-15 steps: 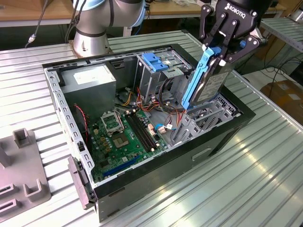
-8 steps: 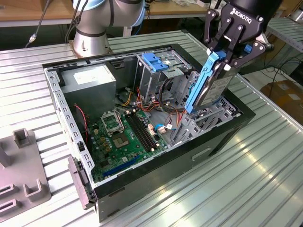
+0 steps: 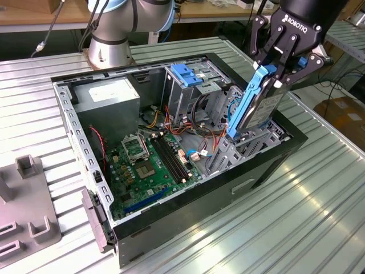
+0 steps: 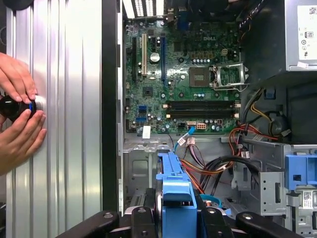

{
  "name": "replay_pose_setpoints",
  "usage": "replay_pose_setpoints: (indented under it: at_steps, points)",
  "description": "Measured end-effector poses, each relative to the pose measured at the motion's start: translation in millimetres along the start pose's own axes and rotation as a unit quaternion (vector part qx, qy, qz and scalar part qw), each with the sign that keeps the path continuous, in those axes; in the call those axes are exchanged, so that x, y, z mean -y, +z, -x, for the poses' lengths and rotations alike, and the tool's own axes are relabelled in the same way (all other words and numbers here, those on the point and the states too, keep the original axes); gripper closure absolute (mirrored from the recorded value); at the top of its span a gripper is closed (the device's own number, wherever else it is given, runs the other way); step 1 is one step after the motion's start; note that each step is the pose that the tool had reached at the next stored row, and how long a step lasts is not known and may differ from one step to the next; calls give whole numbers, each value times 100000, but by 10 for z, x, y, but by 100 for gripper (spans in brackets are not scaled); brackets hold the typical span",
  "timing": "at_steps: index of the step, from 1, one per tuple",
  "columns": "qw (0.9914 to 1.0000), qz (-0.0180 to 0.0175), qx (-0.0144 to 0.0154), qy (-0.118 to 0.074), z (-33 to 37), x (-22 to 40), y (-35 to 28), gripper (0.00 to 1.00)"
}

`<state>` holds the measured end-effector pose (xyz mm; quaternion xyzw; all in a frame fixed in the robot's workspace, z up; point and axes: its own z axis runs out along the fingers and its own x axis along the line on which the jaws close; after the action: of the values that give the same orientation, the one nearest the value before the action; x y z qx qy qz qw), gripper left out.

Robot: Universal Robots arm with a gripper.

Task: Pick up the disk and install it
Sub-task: 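Insert the disk into the insertion slot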

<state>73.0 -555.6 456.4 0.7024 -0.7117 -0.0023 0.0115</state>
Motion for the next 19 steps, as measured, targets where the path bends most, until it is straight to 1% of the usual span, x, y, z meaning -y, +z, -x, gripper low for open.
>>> replay_pose_setpoints:
  at_steps: [6,11,19]
  points:
    - [100000,0,-1,217,-13,6,69,63]
    - [100000,1,5,278,-41,11,100,63]
    - [100000,5,2,277,-46,17,155,63]
